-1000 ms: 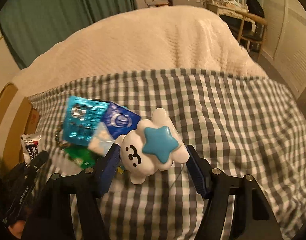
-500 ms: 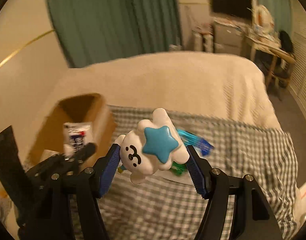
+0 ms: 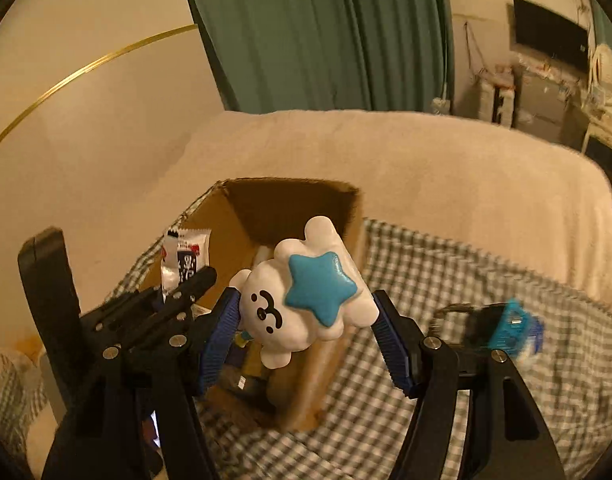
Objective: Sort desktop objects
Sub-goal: 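Carry sachet and plush toy over the box and open both tools, then move both open tools back over the pile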
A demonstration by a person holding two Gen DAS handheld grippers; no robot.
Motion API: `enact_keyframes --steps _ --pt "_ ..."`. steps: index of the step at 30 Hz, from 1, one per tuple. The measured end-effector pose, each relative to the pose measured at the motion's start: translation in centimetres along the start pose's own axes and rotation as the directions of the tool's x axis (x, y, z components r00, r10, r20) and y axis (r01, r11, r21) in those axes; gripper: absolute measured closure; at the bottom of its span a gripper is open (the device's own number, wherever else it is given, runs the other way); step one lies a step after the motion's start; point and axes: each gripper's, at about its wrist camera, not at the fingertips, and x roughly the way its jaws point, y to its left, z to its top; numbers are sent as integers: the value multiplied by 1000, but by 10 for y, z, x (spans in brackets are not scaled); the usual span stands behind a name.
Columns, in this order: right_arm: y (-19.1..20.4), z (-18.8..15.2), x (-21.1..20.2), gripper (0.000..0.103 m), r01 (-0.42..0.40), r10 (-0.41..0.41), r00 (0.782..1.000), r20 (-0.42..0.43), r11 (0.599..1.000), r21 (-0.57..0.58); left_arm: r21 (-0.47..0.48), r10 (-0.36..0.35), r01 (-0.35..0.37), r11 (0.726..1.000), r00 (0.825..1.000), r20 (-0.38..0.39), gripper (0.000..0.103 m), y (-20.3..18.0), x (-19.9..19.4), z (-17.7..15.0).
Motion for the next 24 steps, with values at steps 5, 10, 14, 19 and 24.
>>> enact_keyframes --steps 5,10,14,19,24 --pt "7 0 31 37 -50 50 999 -7 998 37 10 51 -51 999 998 -25 92 2 8 -10" --pt "-2 5 18 25 -60 55 997 50 994 90 55 121 -122 991 992 20 16 -12 -2 -13" --pt "-21 7 -12 25 -6 -2 996 93 996 85 65 95 -98 993 994 48 16 -28 -18 -11" --pt "-79 -3 -53 25 116 -128 987 94 986 120 103 18 -24 994 998 61 12 -72 -31 -10" --pt "-150 -26 -75 25 221 -239 969 65 952 212 184 -97 88 979 995 36 12 -132 -29 -27"
